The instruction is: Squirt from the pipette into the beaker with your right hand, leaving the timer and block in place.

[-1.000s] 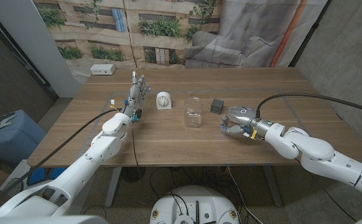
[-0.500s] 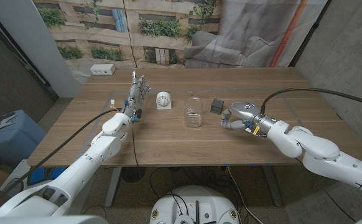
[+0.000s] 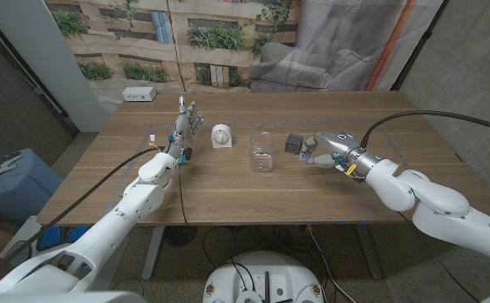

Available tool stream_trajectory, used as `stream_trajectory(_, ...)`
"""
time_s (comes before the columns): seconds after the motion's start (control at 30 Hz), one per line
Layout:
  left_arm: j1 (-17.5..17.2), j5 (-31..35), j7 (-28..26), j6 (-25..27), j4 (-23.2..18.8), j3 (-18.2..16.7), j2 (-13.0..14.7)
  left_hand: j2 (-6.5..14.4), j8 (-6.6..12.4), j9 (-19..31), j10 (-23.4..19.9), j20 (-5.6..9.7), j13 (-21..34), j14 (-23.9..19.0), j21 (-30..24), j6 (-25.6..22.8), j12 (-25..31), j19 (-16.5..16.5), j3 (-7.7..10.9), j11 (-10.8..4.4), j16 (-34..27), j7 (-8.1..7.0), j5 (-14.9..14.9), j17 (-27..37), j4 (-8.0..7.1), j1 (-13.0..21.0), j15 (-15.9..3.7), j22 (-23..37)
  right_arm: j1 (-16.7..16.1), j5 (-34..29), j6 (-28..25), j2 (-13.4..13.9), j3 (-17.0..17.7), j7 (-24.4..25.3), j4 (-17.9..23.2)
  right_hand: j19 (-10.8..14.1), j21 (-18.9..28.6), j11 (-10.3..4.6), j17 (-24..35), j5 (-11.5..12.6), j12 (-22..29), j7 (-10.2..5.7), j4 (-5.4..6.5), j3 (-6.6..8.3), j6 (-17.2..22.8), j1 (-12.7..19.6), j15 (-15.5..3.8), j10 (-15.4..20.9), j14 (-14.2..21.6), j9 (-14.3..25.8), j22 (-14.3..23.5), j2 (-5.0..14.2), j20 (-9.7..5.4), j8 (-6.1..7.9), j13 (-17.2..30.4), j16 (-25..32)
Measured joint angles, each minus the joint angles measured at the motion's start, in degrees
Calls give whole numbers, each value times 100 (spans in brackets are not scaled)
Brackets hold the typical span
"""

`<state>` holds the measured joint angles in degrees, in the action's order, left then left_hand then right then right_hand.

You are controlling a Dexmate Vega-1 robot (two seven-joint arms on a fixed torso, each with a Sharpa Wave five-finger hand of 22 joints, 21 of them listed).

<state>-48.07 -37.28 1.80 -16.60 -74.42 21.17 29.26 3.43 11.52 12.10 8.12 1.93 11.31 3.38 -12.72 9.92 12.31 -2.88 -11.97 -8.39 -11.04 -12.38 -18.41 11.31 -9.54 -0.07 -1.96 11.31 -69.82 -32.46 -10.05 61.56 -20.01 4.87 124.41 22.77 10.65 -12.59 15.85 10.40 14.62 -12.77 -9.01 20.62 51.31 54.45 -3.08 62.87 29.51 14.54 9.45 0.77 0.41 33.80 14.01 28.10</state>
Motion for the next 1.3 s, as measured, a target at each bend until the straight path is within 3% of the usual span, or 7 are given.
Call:
stream_trajectory(0.63, 1, 0, 0, 0, 0, 0, -1, 0, 0, 0, 0, 0, 0, 0, 0, 0, 0, 0, 0, 0, 0, 0, 0, 0, 0, 0, 0, 0, -367, 819, -324, -254, 458, 369, 419, 41, 0, 0, 26, 23, 0, 29, 25, -25, 28, -1, 0, -1, 0, -71, 0, 1, -41, 13, -1, 51)
stream_trajectory(1.3, 1, -1, -1, 0, -3, 0, 0, 0, 0, 0, 0, 0, 0, 0, 0, 0, 0, 0, 0, 0, 0, 0, 0, 0, 0, 0, 0, 0, -530, 1870, -289, -773, 828, 677, 623, 18, 0, 0, 44, 23, 0, 30, 25, -58, 27, -31, 0, -1, -1, -154, 0, 31, -62, -21, 25, 50)
